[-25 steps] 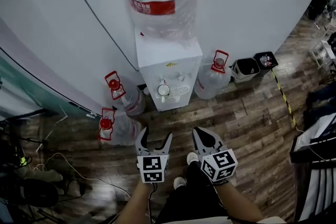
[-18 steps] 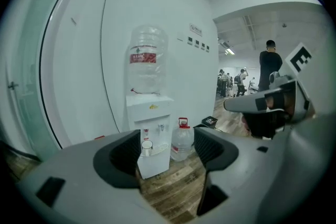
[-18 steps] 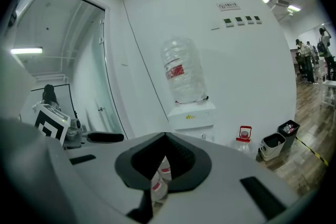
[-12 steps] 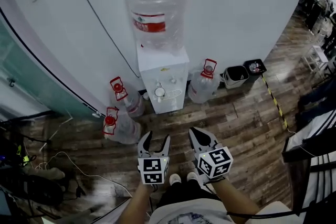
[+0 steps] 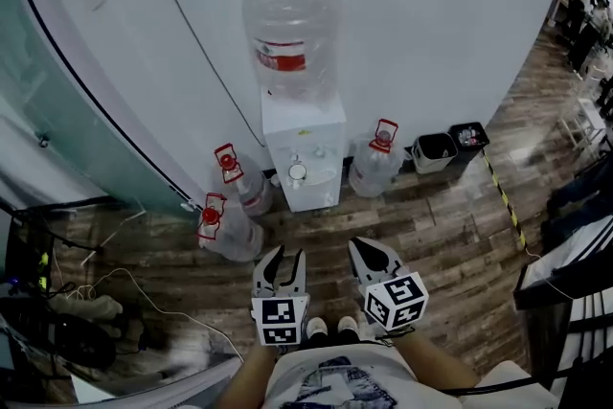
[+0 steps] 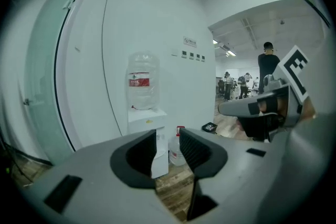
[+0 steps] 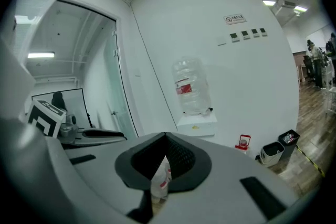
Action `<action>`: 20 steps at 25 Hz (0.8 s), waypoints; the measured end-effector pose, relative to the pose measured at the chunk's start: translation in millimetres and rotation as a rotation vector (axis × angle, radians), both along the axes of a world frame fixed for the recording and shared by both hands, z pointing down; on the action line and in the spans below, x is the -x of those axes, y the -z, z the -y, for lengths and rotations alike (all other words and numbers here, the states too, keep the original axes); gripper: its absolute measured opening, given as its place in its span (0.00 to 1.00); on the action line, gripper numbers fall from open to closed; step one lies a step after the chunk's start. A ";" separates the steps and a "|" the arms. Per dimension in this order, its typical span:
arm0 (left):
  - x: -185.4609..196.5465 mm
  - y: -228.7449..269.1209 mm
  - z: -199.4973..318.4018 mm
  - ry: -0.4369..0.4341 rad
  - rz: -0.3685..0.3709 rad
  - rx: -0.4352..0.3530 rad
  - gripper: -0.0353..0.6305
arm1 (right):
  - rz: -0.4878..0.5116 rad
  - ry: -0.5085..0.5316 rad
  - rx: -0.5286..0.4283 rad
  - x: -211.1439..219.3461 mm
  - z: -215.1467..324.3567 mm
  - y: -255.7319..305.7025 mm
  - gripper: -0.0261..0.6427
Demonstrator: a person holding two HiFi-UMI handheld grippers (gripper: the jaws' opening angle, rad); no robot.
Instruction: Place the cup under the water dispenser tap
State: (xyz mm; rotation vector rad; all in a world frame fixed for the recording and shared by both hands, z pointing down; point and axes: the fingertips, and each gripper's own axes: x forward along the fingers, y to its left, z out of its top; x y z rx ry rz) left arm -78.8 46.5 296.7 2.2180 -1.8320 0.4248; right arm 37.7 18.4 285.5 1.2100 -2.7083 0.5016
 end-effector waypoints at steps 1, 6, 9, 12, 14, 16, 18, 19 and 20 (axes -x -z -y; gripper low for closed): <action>0.7 4.7 -1.3 0.005 -0.004 -0.008 0.32 | -0.001 0.001 -0.003 -0.8 -2.2 2.4 0.07; 6.5 22.6 -6.4 0.039 -0.011 -0.037 0.22 | -0.009 0.024 -0.036 2.1 -7.7 16.6 0.07; 4.3 28.6 -8.1 0.055 0.003 -0.048 0.17 | 0.000 0.032 -0.060 -1.4 -10.8 28.1 0.07; 1.1 33.3 -6.4 0.050 0.023 -0.055 0.14 | 0.012 0.025 -0.062 -4.1 -8.3 31.0 0.07; 1.2 34.6 -6.8 0.049 0.023 -0.055 0.13 | 0.010 0.022 -0.059 -4.2 -7.0 30.1 0.07; 3.0 34.7 -5.8 0.049 0.021 -0.054 0.13 | 0.008 0.022 -0.061 -3.2 -5.6 31.1 0.07; 4.1 34.1 -2.5 0.049 0.024 -0.053 0.13 | 0.007 0.020 -0.064 -3.0 -2.6 31.9 0.07; 4.2 33.5 -0.5 0.051 0.024 -0.051 0.13 | 0.008 0.020 -0.063 -3.5 -0.8 31.6 0.07; 4.0 32.7 1.3 0.052 0.022 -0.048 0.13 | 0.008 0.019 -0.060 -4.3 0.8 31.0 0.07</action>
